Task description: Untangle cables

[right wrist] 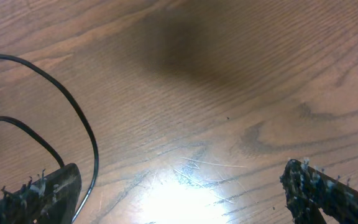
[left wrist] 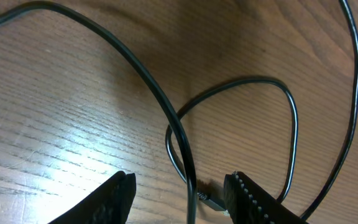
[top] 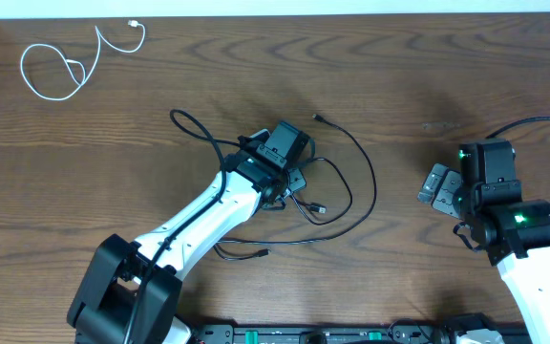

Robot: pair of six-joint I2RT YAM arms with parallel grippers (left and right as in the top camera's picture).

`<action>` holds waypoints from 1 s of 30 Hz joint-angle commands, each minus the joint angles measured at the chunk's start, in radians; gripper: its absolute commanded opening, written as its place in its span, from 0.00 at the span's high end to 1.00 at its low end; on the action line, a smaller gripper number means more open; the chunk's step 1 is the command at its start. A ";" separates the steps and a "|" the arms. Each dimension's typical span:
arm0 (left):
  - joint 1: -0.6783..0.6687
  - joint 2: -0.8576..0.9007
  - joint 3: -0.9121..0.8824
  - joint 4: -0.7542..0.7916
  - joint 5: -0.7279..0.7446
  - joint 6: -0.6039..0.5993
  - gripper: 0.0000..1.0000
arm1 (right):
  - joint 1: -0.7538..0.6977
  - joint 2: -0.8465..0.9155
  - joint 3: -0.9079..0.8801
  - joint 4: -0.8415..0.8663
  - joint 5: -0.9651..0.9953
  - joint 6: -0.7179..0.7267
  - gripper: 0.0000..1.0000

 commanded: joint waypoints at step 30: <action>-0.002 0.000 0.003 0.018 0.011 -0.005 0.58 | -0.006 -0.006 0.002 -0.001 0.005 0.012 0.01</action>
